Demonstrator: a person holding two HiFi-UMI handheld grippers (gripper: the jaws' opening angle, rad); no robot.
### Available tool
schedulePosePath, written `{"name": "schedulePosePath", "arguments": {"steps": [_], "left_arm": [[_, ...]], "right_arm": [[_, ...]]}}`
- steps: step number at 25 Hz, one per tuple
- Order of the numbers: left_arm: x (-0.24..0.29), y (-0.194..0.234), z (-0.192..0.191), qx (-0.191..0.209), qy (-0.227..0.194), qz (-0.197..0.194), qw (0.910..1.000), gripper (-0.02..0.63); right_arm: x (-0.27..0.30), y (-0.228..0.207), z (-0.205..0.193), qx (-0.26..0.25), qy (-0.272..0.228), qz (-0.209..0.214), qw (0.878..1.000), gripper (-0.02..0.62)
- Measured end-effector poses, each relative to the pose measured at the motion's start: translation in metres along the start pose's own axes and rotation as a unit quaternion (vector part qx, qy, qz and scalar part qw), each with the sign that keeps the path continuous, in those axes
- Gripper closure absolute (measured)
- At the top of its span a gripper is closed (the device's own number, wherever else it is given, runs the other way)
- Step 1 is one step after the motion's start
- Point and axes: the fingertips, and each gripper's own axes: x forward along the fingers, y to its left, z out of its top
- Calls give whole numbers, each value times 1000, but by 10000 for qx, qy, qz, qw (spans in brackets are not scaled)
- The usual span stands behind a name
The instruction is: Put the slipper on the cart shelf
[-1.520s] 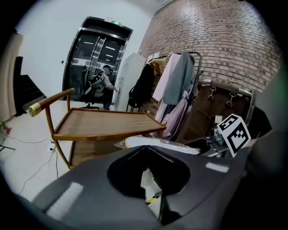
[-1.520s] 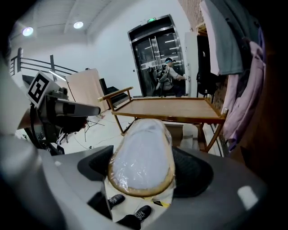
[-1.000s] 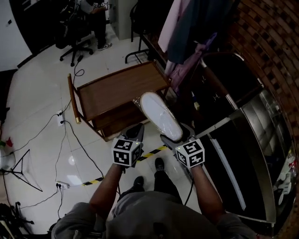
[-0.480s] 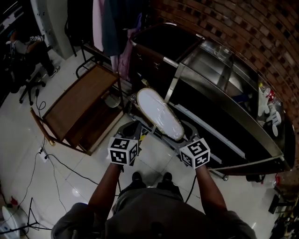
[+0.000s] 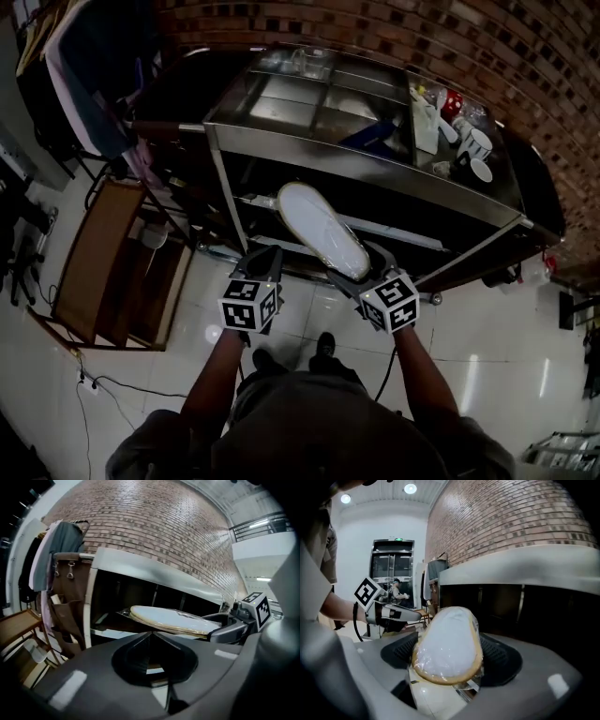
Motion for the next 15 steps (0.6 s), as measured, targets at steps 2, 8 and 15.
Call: {"name": "schedulePosePath", "arguments": {"steps": [2,8,15], "left_arm": [[20,-28,0,102,71,-223,9997,598],[72,-95,2,372,239,-768,9961,598],[123,-142,-2,582,448,-1121,9910,598]], "right_arm": [[-19,-29,-13,166,18,-332,9993,204],[-70,-114,-53,759,50,-1400,9872,204],[-112,-200,-91,1176,101,-2430,9628,204]]}}
